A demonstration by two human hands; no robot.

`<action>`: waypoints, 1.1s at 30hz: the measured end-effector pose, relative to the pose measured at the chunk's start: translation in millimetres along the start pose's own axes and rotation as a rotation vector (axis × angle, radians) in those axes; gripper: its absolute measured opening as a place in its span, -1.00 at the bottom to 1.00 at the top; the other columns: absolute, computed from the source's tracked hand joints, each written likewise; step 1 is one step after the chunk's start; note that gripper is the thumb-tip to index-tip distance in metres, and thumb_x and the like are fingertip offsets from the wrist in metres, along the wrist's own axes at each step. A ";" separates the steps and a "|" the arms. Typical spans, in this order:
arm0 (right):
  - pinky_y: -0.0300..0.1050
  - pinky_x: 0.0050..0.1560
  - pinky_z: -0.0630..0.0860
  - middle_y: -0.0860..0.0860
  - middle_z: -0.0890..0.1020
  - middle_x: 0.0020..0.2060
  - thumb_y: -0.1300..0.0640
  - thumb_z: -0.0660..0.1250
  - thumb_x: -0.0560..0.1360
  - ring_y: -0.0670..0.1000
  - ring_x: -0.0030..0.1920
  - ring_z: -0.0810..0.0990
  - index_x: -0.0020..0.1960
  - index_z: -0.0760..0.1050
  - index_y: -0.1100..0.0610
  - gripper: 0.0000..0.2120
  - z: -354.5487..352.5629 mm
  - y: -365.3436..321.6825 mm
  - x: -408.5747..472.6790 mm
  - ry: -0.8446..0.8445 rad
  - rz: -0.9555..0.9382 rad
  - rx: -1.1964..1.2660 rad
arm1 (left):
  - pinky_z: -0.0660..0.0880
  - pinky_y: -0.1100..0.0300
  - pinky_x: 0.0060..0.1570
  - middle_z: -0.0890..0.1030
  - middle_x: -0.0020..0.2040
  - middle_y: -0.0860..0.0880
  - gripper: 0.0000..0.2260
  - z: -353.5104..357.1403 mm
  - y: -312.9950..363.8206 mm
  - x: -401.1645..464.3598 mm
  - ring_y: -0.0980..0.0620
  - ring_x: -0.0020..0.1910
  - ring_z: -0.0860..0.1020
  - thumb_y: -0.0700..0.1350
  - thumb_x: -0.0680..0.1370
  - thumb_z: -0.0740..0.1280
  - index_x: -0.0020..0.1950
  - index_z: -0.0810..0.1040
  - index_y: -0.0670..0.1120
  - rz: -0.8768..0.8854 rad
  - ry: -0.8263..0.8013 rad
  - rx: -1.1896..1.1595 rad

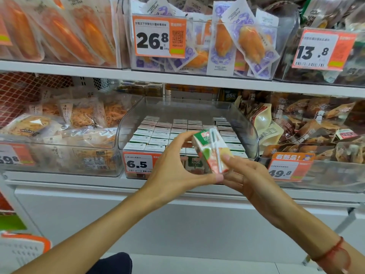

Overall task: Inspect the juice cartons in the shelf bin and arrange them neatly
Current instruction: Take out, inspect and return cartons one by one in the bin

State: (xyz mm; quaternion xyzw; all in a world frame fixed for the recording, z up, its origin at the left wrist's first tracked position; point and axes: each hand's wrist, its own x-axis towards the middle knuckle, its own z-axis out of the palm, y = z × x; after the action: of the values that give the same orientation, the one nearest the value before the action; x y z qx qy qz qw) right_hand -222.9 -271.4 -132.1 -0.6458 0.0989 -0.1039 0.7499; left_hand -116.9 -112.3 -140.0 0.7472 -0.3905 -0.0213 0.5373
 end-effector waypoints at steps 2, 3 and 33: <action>-0.17 0.05 0.62 0.12 0.72 -0.03 0.03 0.41 0.44 0.07 0.01 0.71 0.19 0.58 0.19 -0.62 -0.7 2.4 0.8 0.059 -0.048 -0.066 | 0.41 0.27 0.21 0.39 0.35 0.30 -0.16 2.8 -0.3 -1.4 0.30 0.31 0.37 0.17 0.25 0.60 0.43 0.25 0.29 0.013 -0.023 0.061; -0.20 -0.03 0.64 0.09 0.73 -0.05 0.03 0.43 0.41 0.05 -0.02 0.71 0.19 0.58 0.17 -0.60 -0.9 3.8 1.5 0.101 -0.077 -0.099 | 0.40 0.29 0.20 0.35 0.36 0.31 -0.16 4.6 -0.2 -2.5 0.31 0.30 0.36 0.15 0.27 0.60 0.45 0.22 0.31 -0.008 -0.032 0.081; 0.07 0.44 0.29 0.14 0.51 0.33 -0.07 0.10 0.60 0.18 0.35 0.48 0.35 0.47 0.25 -0.50 -77.6 9.4 52.9 0.572 -0.660 -1.628 | 0.54 0.16 0.09 0.72 0.00 -0.13 -0.71 -15.0 -2.7 60.1 -0.02 0.06 0.65 -0.24 0.51 0.42 0.23 0.54 -0.16 -0.546 0.225 -0.903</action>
State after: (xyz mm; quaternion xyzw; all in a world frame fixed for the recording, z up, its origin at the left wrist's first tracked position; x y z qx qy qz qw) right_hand -193.9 -358.6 -153.5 -0.9191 0.1341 -0.3664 -0.0559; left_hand -66.9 -136.7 -112.6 0.5137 -0.0741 -0.2459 0.8186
